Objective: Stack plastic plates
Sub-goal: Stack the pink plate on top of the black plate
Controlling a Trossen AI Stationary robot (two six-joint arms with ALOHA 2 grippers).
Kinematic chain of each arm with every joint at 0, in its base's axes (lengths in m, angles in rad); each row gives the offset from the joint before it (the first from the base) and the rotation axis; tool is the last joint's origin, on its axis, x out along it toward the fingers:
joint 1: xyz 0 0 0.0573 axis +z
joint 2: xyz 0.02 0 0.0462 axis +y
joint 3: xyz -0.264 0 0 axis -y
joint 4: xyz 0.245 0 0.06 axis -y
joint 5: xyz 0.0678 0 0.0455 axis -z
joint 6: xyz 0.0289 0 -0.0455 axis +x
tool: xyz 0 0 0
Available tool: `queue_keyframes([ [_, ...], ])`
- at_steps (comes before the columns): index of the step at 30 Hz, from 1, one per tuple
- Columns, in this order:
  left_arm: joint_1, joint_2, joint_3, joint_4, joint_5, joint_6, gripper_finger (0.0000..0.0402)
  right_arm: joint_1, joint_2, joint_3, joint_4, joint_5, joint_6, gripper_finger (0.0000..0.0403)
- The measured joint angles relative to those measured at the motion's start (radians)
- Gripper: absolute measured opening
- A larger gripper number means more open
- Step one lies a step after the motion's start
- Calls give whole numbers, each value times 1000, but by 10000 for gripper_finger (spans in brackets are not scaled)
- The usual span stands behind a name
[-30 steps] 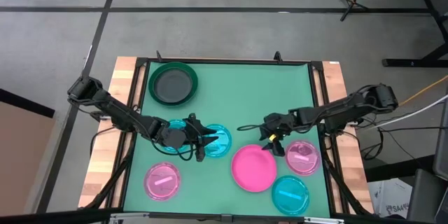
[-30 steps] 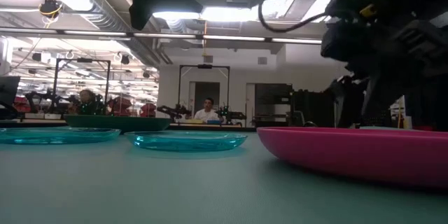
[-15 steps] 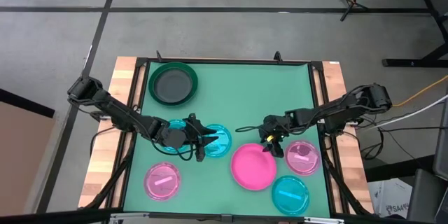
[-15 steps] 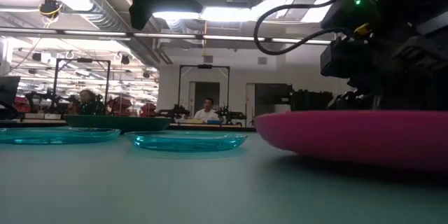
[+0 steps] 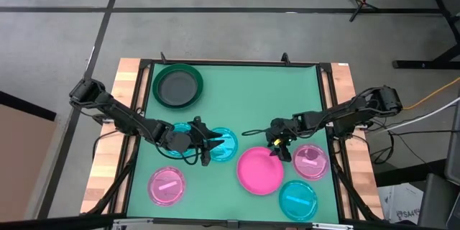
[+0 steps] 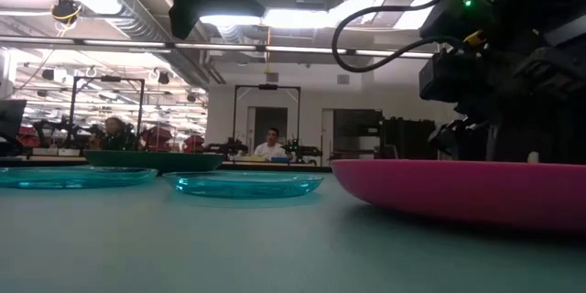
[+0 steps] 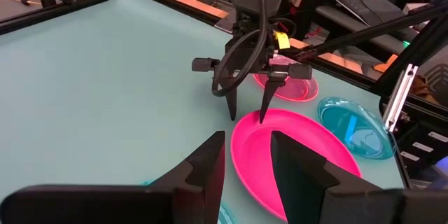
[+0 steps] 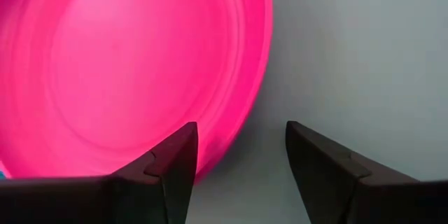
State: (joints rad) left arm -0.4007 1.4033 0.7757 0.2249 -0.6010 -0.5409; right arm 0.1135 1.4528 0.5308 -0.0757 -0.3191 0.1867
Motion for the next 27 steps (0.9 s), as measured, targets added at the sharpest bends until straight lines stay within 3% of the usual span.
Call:
queue_keyframes([
  [4,0,0,0,0,0,0,109,0,0,0,-1,1,0,202],
  [27,0,0,0,0,0,1,109,-1,0,-1,-1,32,-1,75],
])
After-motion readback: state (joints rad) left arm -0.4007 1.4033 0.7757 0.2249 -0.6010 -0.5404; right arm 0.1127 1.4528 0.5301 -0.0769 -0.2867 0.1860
